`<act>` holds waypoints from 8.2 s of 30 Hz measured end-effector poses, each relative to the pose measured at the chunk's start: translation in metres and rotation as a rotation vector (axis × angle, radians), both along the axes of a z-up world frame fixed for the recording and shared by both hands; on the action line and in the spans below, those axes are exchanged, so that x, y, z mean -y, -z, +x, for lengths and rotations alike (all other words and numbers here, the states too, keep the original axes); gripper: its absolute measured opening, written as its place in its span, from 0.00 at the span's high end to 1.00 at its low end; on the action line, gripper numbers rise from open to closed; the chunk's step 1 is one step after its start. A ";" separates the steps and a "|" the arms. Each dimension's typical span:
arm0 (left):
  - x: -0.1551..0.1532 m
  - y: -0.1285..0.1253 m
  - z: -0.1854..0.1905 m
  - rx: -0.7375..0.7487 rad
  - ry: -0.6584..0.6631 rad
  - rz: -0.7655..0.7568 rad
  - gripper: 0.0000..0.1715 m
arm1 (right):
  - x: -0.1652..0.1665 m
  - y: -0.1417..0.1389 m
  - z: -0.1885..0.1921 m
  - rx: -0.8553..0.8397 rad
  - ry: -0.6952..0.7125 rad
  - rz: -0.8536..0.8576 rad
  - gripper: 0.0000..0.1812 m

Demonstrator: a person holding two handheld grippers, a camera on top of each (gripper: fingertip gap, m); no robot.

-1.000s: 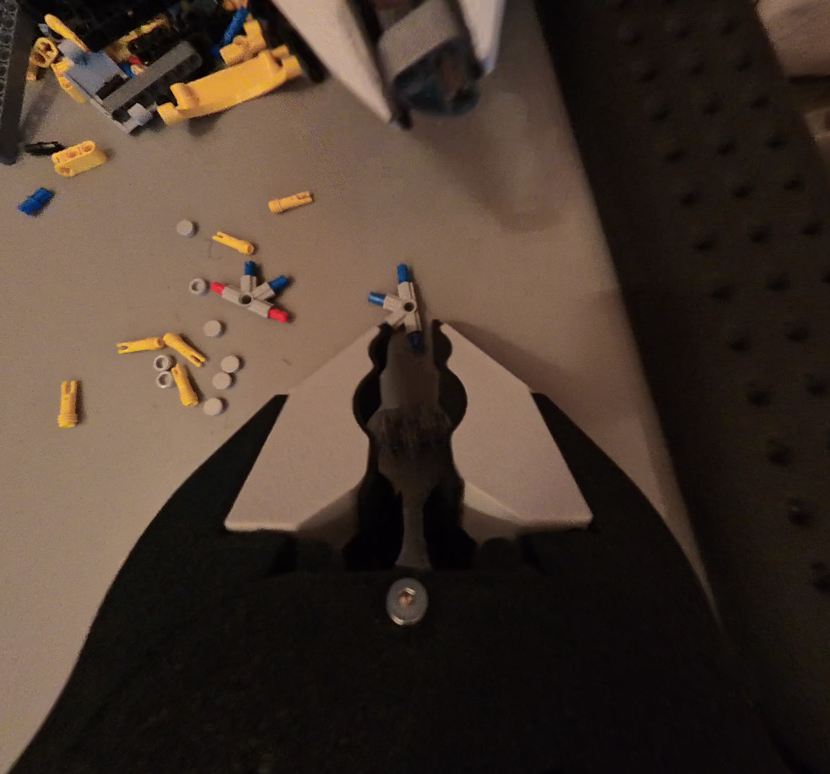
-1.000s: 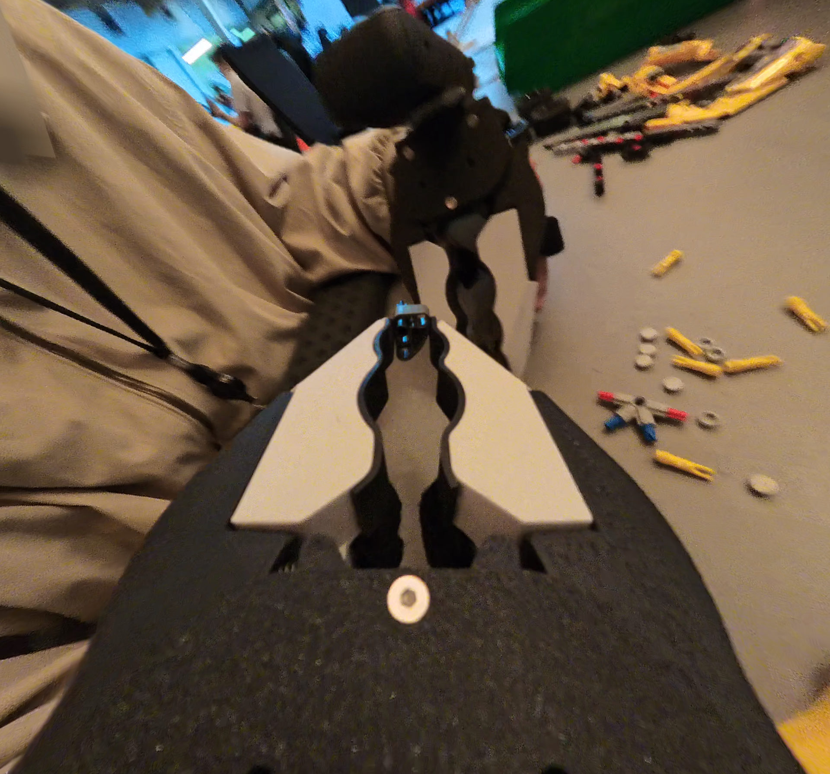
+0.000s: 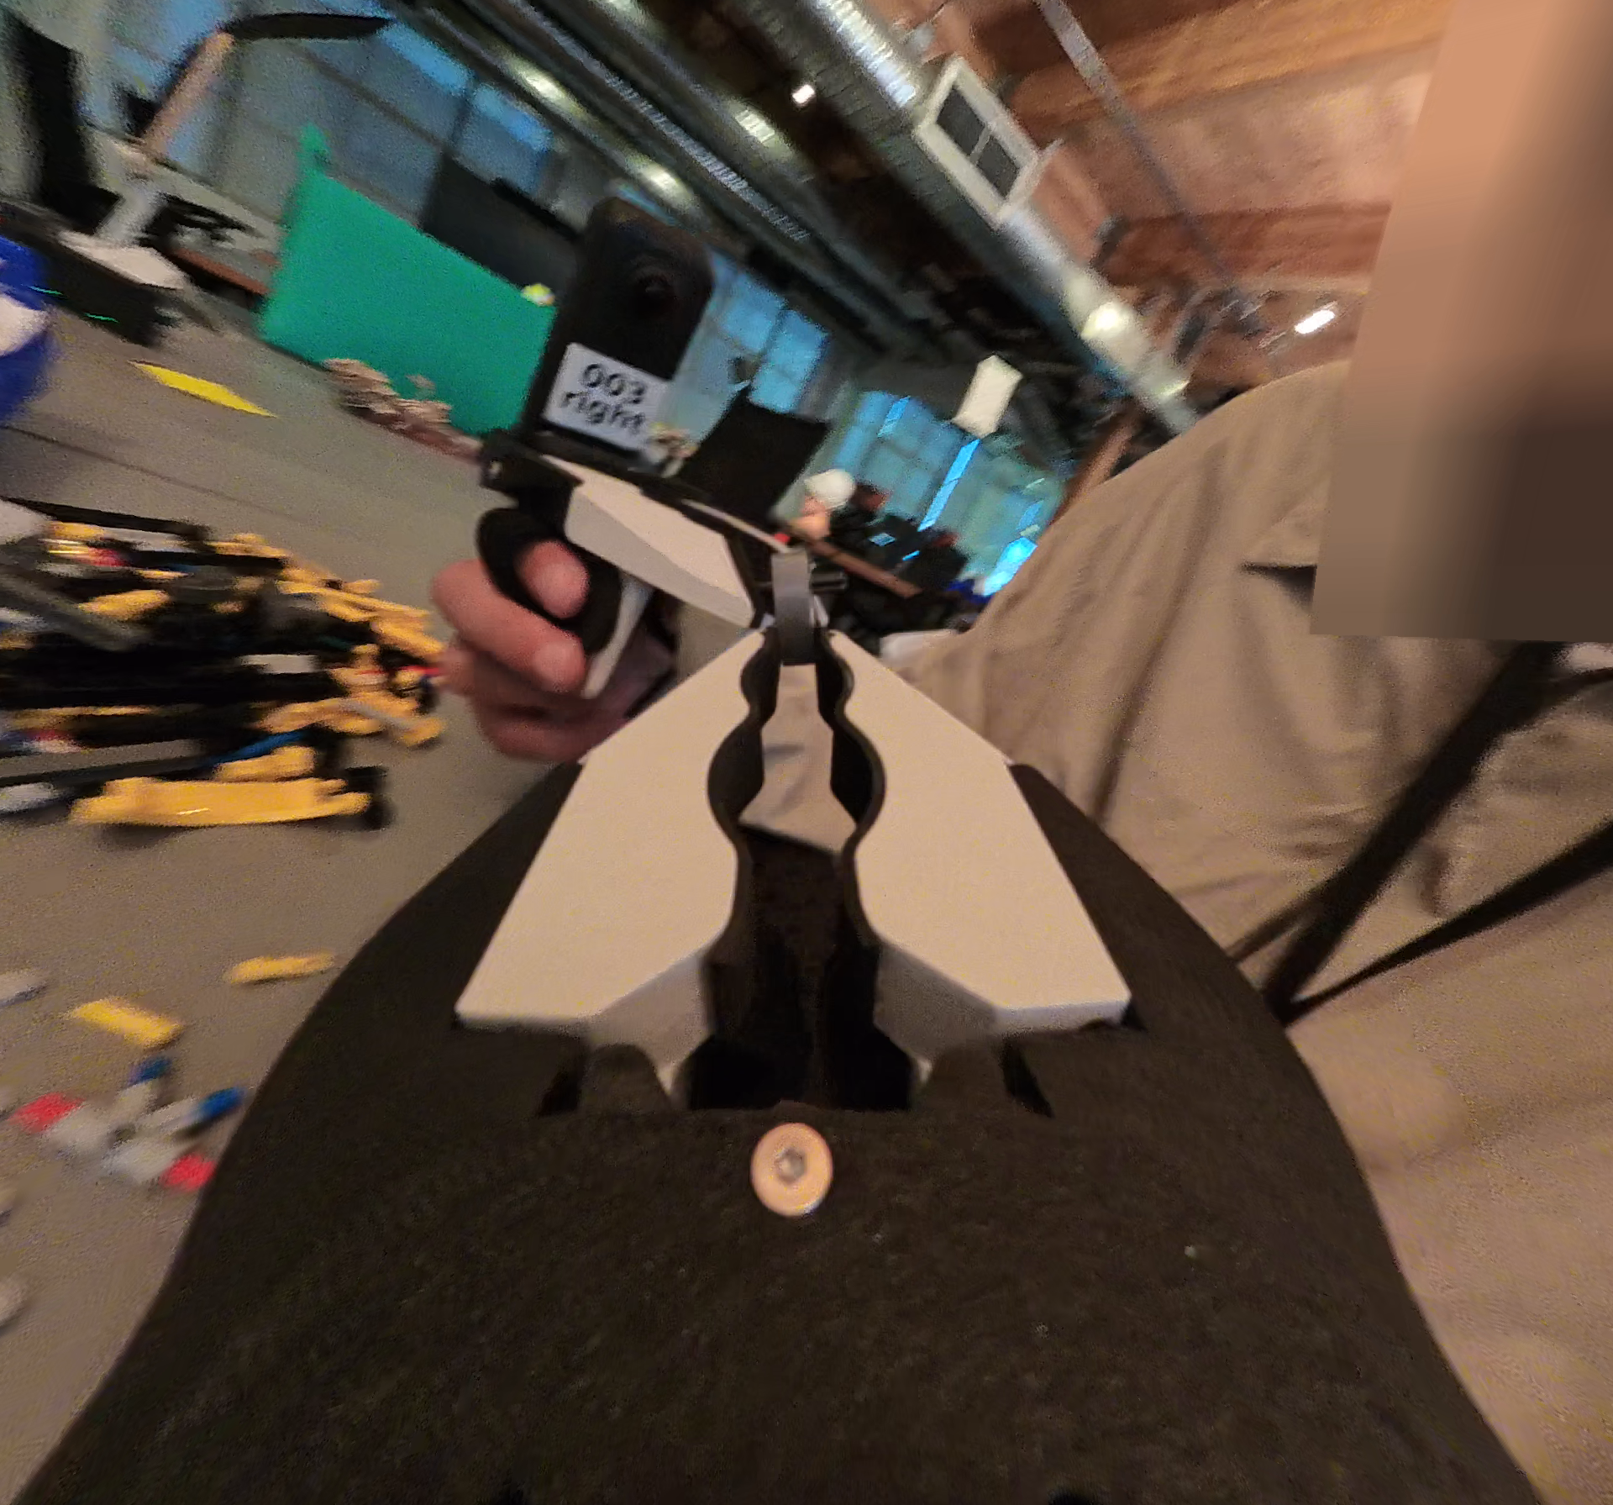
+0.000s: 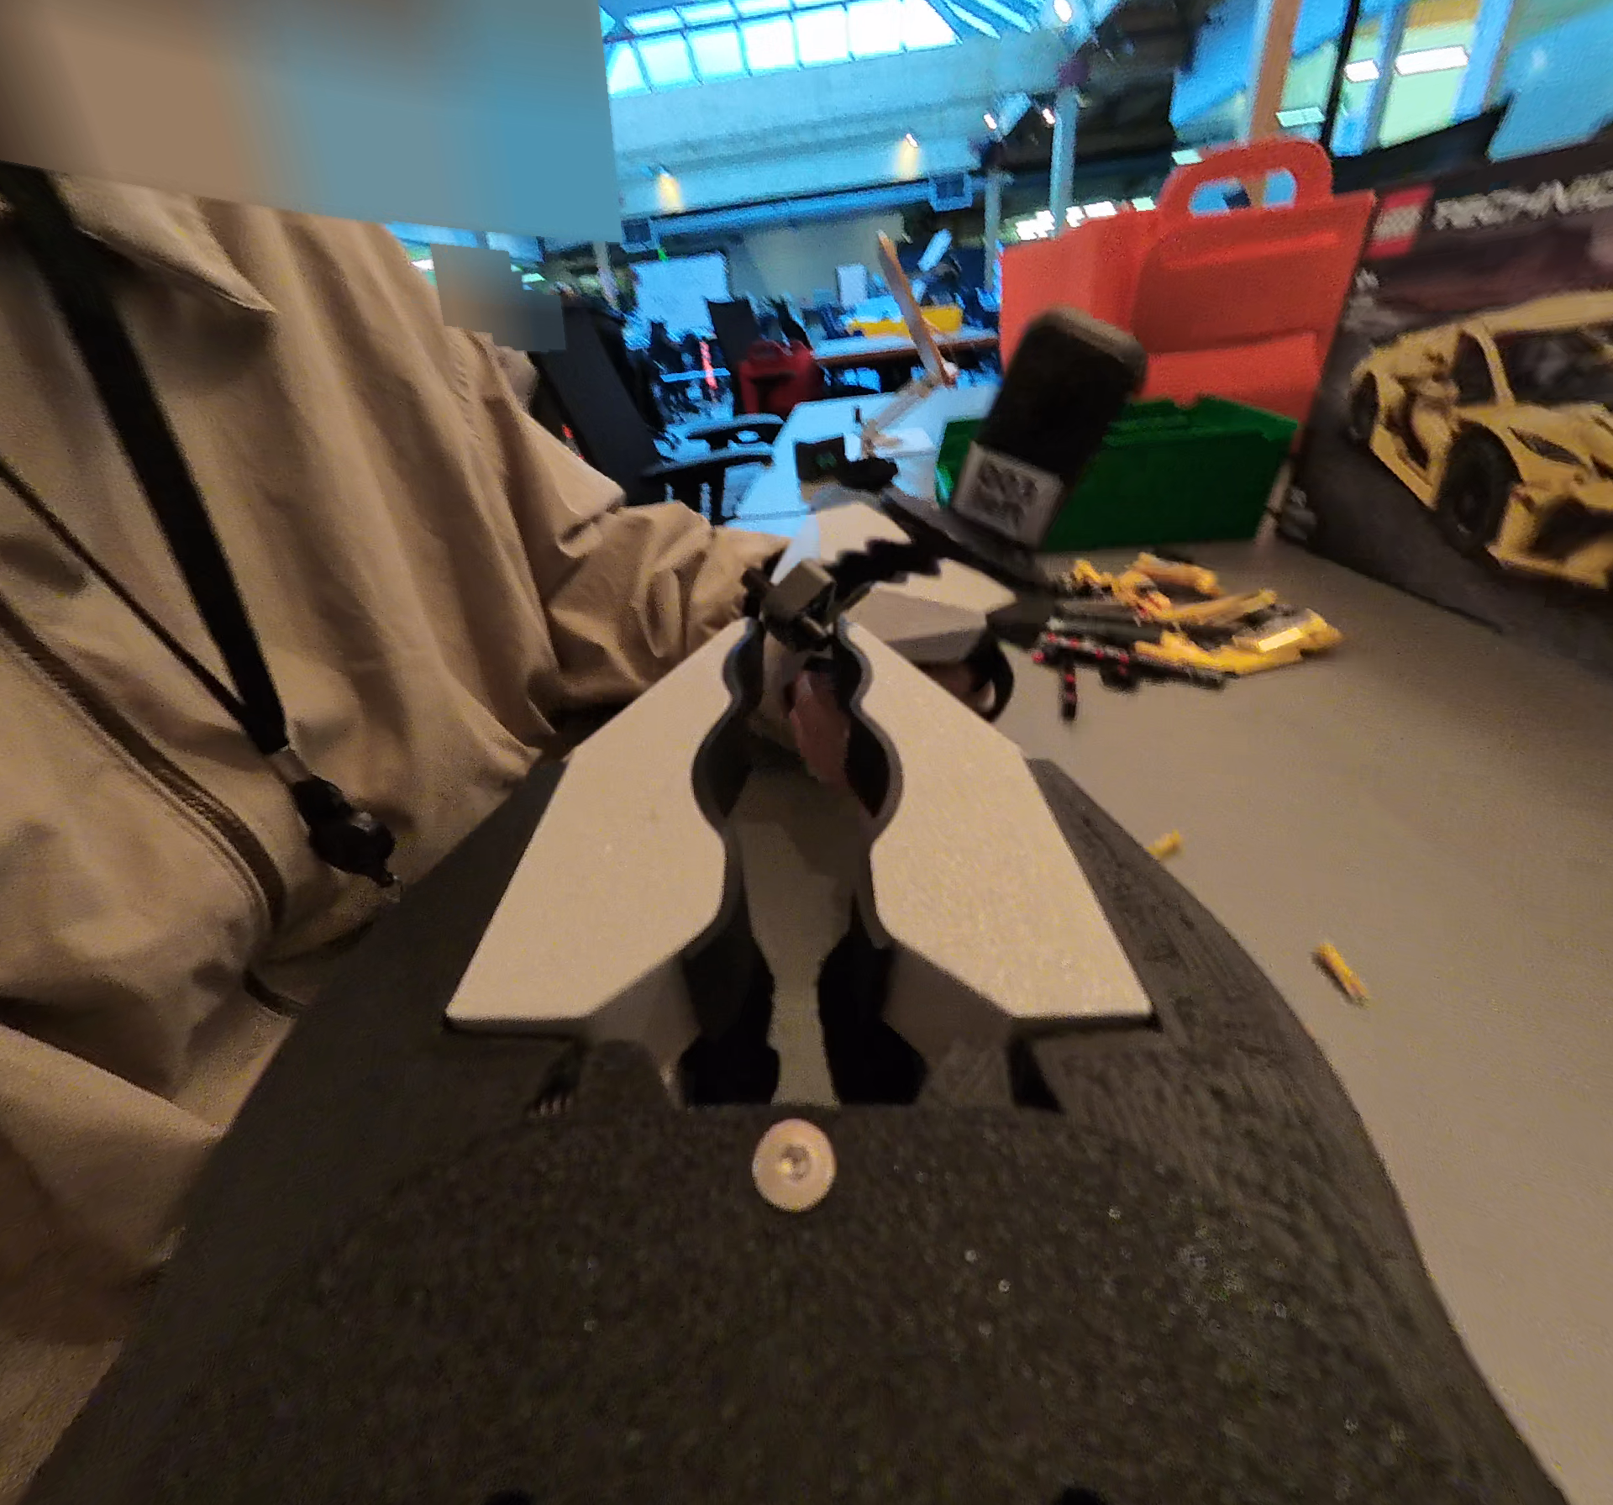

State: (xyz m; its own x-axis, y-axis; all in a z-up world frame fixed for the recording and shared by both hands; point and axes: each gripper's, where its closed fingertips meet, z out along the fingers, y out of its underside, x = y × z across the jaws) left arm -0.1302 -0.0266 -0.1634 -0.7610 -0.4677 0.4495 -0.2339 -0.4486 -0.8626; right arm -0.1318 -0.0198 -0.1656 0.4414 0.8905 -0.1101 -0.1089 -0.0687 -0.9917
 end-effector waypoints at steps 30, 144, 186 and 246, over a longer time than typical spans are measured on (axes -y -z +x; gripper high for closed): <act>-0.015 0.043 0.012 0.022 -0.234 0.535 0.96 | -0.015 0.038 0.007 0.266 0.159 0.074 0.92; 0.009 0.050 0.023 0.448 -0.488 1.244 0.96 | -0.006 0.050 0.030 -0.132 0.057 -0.456 0.98; -0.058 0.046 0.045 -0.072 -0.660 0.591 0.91 | -0.021 0.068 0.228 0.197 1.049 -0.462 0.98; -0.031 0.118 0.027 -0.059 -0.398 1.310 0.91 | -0.009 0.110 0.021 0.386 0.200 -0.451 0.86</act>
State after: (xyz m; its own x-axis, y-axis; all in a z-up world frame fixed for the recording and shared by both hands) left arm -0.1027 0.0045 -0.2809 -0.4721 -0.7521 -0.4597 -0.3327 0.6350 -0.6972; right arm -0.1111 -0.0110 -0.2757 0.6774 0.6899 -0.2553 0.1975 -0.5049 -0.8403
